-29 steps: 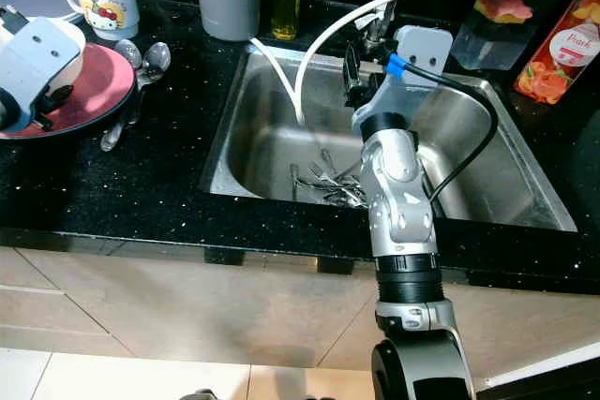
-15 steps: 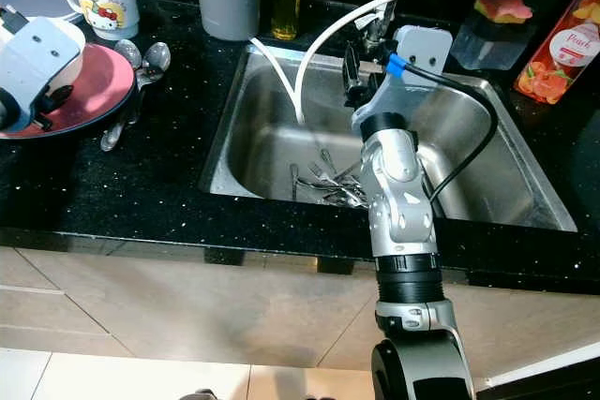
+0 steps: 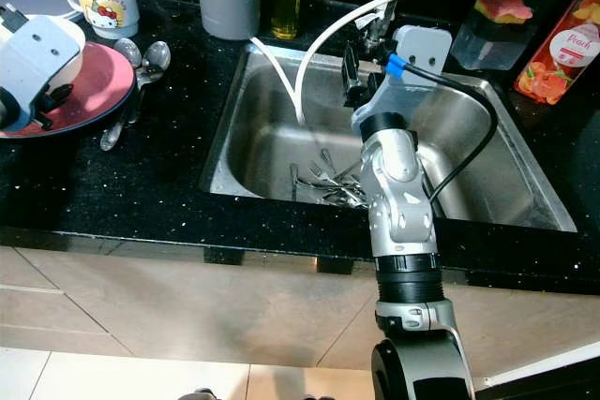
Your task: Kitchen organization
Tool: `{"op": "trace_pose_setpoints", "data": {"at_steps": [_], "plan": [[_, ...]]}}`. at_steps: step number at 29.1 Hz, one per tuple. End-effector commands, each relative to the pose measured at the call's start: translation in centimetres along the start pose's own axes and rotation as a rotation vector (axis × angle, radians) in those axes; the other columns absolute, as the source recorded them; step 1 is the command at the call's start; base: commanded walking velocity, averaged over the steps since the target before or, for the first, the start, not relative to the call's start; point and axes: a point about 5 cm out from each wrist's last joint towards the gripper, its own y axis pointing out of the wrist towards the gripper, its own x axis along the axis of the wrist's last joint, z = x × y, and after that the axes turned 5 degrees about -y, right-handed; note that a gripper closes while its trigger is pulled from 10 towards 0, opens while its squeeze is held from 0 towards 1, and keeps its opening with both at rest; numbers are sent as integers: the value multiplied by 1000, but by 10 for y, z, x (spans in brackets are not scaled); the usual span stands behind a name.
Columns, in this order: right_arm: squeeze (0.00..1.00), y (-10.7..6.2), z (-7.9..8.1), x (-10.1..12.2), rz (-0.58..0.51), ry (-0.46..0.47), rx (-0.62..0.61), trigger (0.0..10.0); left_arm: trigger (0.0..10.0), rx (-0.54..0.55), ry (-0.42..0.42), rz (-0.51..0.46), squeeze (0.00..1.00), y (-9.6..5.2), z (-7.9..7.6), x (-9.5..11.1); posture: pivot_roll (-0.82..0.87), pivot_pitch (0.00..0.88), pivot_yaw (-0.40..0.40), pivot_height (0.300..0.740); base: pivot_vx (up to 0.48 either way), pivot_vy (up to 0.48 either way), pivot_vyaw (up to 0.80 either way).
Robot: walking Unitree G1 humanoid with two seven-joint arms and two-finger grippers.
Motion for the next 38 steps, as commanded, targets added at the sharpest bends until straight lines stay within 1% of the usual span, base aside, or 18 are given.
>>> {"op": "trace_pose_setpoints", "data": {"at_steps": [1,4,15,22,24,29,30,31,33,34,35,36,37,38], "plan": [[0,1,-2,1,-1,-5,-6,10000,10000,-50,-9,47,0,3,-13,-11,324,104,-140,740,0,0,0],[0,1,-2,0,1,-6,-7,10000,10000,-63,-6,36,0,4,-14,-11,325,105,-142,740,0,0,0],[0,1,-2,0,0,-4,-5,10000,10000,-51,-9,48,0,4,-13,-12,327,104,-143,740,0,0,0],[0,1,-2,1,-1,-4,-4,10000,10000,-44,1,37,0,4,-13,-10,327,104,-143,740,0,0,0],[0,1,-2,1,-1,-5,-4,10000,10000,-15,-37,12,0,4,-10,-7,326,105,-144,740,0,0,0],[0,1,-2,1,-1,-6,-4,10000,10000,26,-83,-60,0,4,-8,5,323,107,-146,740,0,0,0],[0,1,-2,1,-1,-6,-3,10000,10000,63,-103,-141,0,4,-7,18,321,108,-148,740,0,0,0],[0,1,-2,1,-1,-6,-3,10000,10000,73,-107,-161,0,4,-6,21,321,108,-148,740,0,0,0],[0,1,-2,1,-1,-6,-2,10000,10000,98,-126,-233,0,3,-5,31,321,107,-148,740,0,0,0],[0,1,-2,1,-1,-6,-2,10000,10000,98,-126,-233,0,3,-5,31,321,107,-148,740,0,0,0],[0,1,-2,1,-1,-6,-2,10000,10000,148,-138,-339,0,1,-1,45,320,107,-148,740,0,0,0],[0,1,-2,1,-1,-6,-2,10000,10000,148,-138,-339,0,1,-1,45,320,107,-148,740,0,0,0],[0,1,-2,1,-1,-6,-2,10000,10000,174,-152,-355,0,1,0,49,318,106,-148,740,0,0,0],[0,1,-2,1,-1,-6,-2,10000,10000,177,-176,-362,0,1,0,53,318,106,-148,740,0,0,0]]}}
